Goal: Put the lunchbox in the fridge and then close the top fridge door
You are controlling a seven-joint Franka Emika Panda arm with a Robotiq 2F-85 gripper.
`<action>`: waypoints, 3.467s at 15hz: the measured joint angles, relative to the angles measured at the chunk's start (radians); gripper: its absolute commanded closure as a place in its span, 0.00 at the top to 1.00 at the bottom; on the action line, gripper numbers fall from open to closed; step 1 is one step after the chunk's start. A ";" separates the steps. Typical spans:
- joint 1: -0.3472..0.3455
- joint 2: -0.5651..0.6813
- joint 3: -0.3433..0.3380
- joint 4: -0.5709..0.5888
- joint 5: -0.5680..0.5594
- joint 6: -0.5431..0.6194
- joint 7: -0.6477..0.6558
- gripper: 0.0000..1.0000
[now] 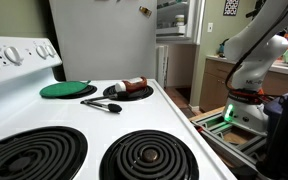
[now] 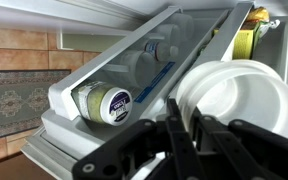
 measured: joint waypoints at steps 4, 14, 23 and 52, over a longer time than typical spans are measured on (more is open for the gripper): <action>0.000 0.000 0.000 0.000 0.000 0.000 0.000 0.11; -0.002 0.001 -0.004 0.003 -0.025 0.000 0.037 0.11; -0.002 0.003 -0.005 0.006 -0.031 0.000 0.047 0.03; -0.008 0.071 -0.008 0.014 -0.185 0.122 0.374 0.15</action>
